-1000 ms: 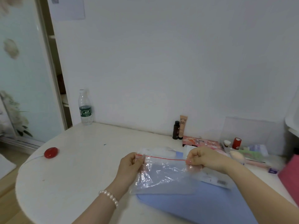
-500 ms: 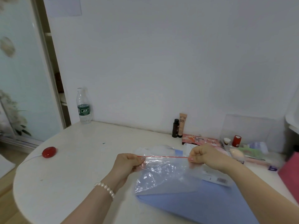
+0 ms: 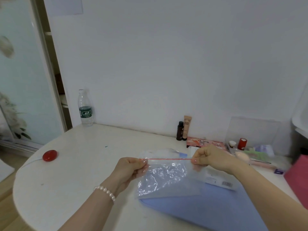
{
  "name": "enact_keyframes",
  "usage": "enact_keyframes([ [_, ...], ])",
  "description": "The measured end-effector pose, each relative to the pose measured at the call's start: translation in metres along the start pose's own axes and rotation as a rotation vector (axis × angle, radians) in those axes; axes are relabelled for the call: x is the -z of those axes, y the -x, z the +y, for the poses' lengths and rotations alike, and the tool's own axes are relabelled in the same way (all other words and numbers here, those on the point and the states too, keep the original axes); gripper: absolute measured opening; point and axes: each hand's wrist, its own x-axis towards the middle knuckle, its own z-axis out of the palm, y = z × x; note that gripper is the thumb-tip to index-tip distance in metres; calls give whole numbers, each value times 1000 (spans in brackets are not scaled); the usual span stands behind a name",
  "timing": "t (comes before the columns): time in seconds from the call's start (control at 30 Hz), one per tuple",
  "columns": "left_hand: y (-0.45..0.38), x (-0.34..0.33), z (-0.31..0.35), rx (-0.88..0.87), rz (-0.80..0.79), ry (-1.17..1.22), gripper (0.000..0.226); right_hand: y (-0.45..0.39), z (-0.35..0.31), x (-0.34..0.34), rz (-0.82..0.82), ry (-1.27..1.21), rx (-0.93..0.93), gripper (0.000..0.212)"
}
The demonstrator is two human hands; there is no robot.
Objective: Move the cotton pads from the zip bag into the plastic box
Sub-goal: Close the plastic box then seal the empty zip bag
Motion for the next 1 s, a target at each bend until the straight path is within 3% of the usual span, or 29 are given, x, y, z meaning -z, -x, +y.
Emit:
enact_keyframes([
  [0.17,-1,-18,27,-162,170,-316,49,-4,-5,-4,84,102,52,24],
  [0.27,2,-46,52,-352,254,-1060,46,-7,-11,-7,101,168,73,25],
  [0.33,-1,-66,64,-408,124,-1311,44,-7,-14,-10,90,202,76,25],
  [0.43,-10,-84,67,-251,-302,-1192,43,-5,-21,-13,62,187,92,23],
  [0.53,-11,-89,66,-210,-481,-1068,28,-3,-25,-13,39,136,106,18],
  [0.73,-7,-92,62,-231,-491,-956,5,1,-29,-10,-12,96,110,21],
  [1.0,-14,-91,45,-362,-393,-1028,28,-1,-22,-15,4,72,110,19],
])
